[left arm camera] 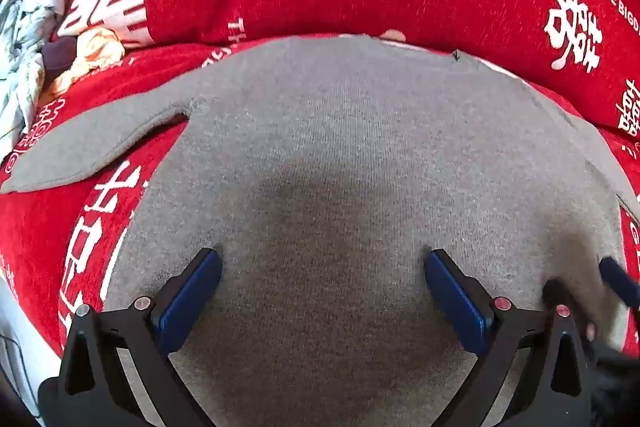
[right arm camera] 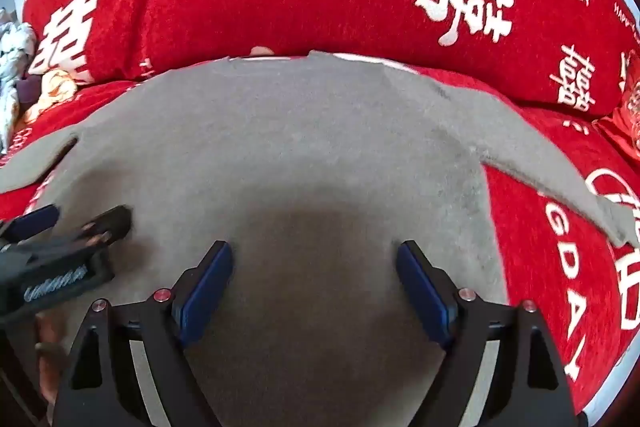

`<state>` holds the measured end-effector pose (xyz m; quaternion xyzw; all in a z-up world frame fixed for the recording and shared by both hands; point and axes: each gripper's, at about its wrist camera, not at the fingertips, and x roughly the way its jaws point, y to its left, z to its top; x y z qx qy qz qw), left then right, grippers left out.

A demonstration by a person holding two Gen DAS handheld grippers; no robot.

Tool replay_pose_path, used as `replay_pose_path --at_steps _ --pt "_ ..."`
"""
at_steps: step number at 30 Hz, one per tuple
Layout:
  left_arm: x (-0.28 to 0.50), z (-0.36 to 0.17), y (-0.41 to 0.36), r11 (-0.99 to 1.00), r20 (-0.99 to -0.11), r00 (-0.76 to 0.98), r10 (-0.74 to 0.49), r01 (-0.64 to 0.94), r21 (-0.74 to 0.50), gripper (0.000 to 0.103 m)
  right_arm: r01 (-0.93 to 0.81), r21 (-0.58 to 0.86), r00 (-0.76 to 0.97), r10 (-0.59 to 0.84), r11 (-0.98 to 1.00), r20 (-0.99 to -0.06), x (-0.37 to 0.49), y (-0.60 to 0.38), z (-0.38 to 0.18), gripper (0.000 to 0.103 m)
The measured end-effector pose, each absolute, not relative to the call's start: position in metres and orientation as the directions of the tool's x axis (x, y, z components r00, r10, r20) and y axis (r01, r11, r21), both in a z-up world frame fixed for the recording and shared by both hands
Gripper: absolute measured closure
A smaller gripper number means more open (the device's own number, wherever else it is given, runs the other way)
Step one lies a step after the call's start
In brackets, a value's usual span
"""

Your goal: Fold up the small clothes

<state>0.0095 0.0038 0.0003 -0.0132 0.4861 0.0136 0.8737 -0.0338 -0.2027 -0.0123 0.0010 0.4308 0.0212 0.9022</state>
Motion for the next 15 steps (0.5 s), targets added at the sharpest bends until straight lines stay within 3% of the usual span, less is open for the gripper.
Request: replay_pose_path --at_steps 15 --pt "0.013 0.003 0.005 0.999 -0.877 0.481 0.007 -0.043 -0.016 0.001 -0.064 -0.043 0.548 -0.001 0.997 -0.837 -0.036 -0.188 -0.008 0.014"
